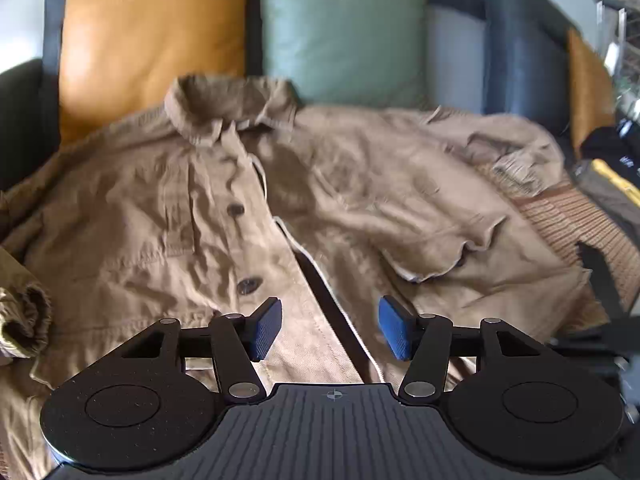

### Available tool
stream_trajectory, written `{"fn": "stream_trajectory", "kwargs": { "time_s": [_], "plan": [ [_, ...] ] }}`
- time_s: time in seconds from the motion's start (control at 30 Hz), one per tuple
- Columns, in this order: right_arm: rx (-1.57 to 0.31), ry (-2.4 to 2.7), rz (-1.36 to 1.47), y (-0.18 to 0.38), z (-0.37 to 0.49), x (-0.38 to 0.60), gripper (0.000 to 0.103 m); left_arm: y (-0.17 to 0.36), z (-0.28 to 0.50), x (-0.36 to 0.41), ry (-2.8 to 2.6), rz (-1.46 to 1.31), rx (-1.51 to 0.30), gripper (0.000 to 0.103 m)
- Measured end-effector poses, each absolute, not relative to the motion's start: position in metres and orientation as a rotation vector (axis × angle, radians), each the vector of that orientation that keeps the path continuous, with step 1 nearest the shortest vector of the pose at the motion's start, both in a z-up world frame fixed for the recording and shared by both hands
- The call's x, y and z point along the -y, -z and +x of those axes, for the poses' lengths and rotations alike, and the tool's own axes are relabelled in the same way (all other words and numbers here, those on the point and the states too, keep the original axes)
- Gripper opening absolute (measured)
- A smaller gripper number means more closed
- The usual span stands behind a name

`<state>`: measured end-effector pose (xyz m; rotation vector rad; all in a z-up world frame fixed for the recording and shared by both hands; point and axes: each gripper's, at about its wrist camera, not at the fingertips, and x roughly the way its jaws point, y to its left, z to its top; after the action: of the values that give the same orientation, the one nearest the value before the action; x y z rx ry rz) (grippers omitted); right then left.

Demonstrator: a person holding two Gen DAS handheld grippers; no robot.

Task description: Fold clothes

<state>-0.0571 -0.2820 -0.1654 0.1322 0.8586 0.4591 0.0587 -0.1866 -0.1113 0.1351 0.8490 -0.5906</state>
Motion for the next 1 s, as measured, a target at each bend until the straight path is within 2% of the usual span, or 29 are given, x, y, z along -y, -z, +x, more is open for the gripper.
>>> {"fn": "stream_trajectory", "kwargs": {
  "time_s": [0.17,0.4,0.47,0.5,0.57,0.8,0.97,1.0],
  "plan": [
    [-0.844,-0.463,0.082,0.171,-0.063,0.270,0.061,0.117,0.073,0.199,0.617,0.048,-0.896,0.070],
    [-0.833,-0.426,-0.047,0.176,-0.061,0.256,0.060,0.123,0.100,0.222,0.609,0.032,-0.930,0.070],
    [-0.837,-0.420,-0.043,0.177,-0.059,0.257,0.057,0.126,0.109,0.219,0.607,-0.023,-0.945,0.062],
    [-0.840,-0.418,-0.039,0.178,-0.059,0.259,0.057,0.126,0.112,0.216,0.609,-0.050,-0.945,0.049],
    [-0.846,-0.411,-0.008,0.178,-0.056,0.264,0.054,0.126,0.119,0.210,0.616,-0.105,-0.945,0.042],
    [-0.857,-0.381,0.087,0.179,-0.054,0.275,0.056,0.126,0.139,0.210,0.592,-0.075,-0.949,0.047],
    [-0.835,-0.367,0.090,0.179,-0.051,0.267,0.060,0.126,0.145,0.216,0.612,-0.069,-0.946,0.046],
    [-0.833,-0.364,0.089,0.179,-0.050,0.266,0.060,0.125,0.145,0.218,0.623,-0.061,-0.939,0.043]
  ]
}}
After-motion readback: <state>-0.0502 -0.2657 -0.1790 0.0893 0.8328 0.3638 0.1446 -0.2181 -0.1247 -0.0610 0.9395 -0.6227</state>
